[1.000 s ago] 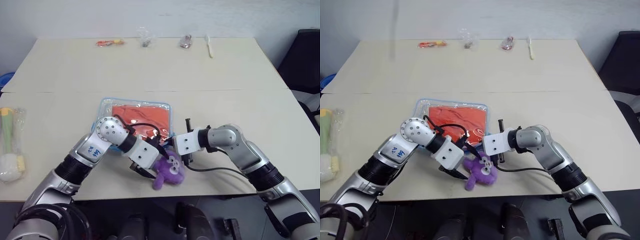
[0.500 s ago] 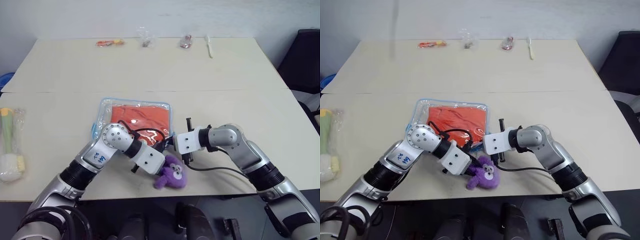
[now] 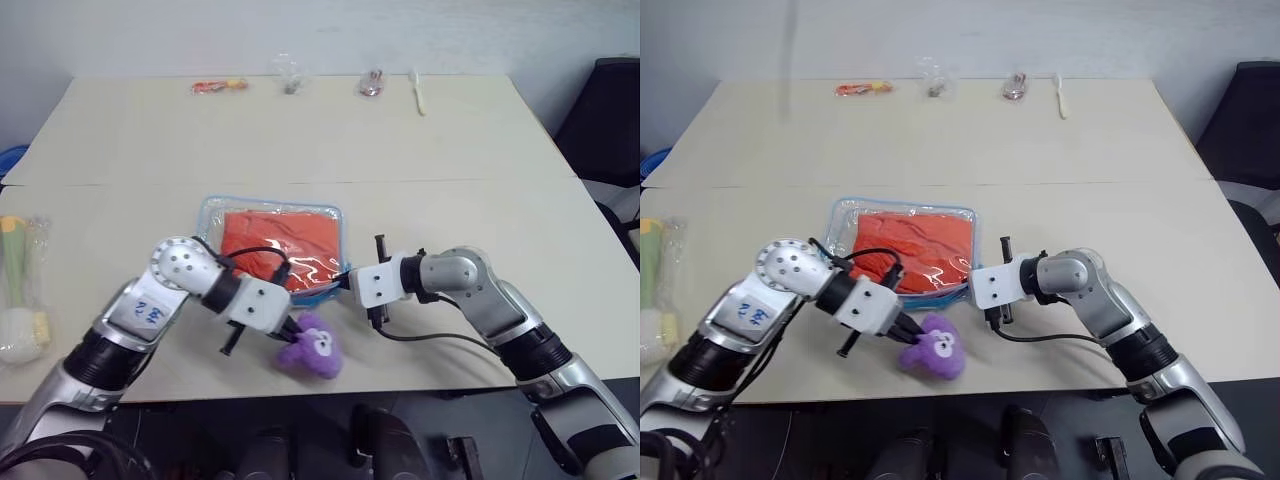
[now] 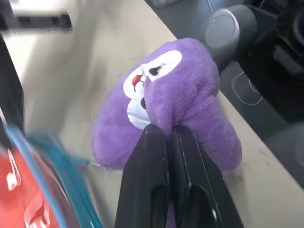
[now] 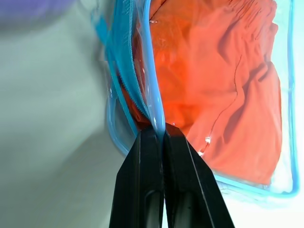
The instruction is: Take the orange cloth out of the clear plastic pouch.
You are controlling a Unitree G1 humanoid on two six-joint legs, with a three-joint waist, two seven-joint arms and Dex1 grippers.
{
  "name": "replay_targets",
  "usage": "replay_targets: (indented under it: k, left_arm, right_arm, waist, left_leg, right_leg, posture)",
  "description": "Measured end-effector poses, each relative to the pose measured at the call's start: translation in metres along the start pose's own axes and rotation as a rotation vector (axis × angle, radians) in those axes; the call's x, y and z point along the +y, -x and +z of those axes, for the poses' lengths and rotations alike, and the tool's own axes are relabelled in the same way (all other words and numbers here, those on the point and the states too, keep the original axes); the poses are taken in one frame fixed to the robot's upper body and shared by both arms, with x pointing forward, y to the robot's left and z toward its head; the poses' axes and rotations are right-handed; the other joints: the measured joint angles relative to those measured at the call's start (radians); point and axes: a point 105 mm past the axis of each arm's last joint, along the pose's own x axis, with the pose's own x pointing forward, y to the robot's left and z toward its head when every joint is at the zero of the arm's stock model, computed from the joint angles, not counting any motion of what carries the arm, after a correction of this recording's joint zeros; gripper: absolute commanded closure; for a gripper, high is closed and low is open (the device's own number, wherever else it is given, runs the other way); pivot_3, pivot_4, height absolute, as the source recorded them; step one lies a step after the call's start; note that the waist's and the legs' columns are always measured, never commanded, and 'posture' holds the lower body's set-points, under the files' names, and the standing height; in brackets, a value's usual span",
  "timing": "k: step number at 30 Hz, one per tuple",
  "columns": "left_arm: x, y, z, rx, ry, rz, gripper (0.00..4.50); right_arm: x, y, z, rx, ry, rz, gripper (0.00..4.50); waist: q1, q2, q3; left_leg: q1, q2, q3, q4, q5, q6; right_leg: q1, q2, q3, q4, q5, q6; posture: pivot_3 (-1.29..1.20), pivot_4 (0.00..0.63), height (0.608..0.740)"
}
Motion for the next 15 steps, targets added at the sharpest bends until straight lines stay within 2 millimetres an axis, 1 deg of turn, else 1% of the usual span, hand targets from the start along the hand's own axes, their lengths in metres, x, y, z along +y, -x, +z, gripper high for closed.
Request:
replay_targets:
  k: [3, 7, 9, 13, 15]
  left_arm:
    - [-0.014, 0.019, -0.011, 0.039, 0.077, 0.029, 4.45]
    - [-0.025, 0.035, -0.02, 0.075, 0.149, 0.076, 4.45]
    - [-0.03, 0.05, -0.026, 0.1, 0.216, 0.13, 4.45]
    - [-0.035, 0.078, -0.032, 0.125, 0.32, 0.237, 4.45]
    - [-0.039, 0.095, -0.041, 0.139, 0.398, 0.306, 4.45]
  right_arm:
    - [0.002, 0.008, -0.007, 0.017, -0.008, -0.011, 4.5]
    - [0.002, 0.015, -0.01, 0.026, 0.013, -0.014, 4.5]
    - [0.004, 0.019, -0.012, 0.032, 0.035, -0.006, 4.5]
    - [0.004, 0.028, -0.014, 0.04, 0.064, -0.012, 4.5]
    - [0.005, 0.033, -0.017, 0.047, 0.069, -0.013, 4.5]
  waist:
    - [0.001, 0.0, 0.0]
    - [0.001, 0.001, 0.001]
    - [0.0, 0.001, 0.001]
    - [0.0, 0.002, 0.001]
    - [0.0, 0.002, 0.002]
  left_leg:
    - [0.0, 0.001, 0.0, 0.0, 0.0, 0.0]
    - [0.0, 0.001, 0.0, 0.0, 0.0, 0.0]
    - [0.0, 0.001, 0.0, -0.001, 0.0, 0.0]
    - [0.0, 0.001, 0.001, -0.001, 0.0, 0.0]
    - [0.0, 0.001, 0.001, -0.002, 0.0, 0.0]
  right_leg:
    - [0.0, 0.0, 0.0, 0.0, 0.0, 0.0]
    - [0.0, 0.0, 0.0, 0.0, 0.0, 0.0]
    - [0.0, 0.0, 0.0, -0.001, 0.0, 0.0]
    - [0.0, 0.0, 0.0, -0.001, 0.0, 0.0]
    - [0.0, 0.0, 0.0, -0.001, 0.0, 0.0]
  posture:
    - [0.0, 0.15, 0.74]
    - [0.0, 0.15, 0.74]
    - [0.0, 0.15, 0.74]
    - [0.0, 0.15, 0.74]
    - [0.0, 0.15, 0.74]
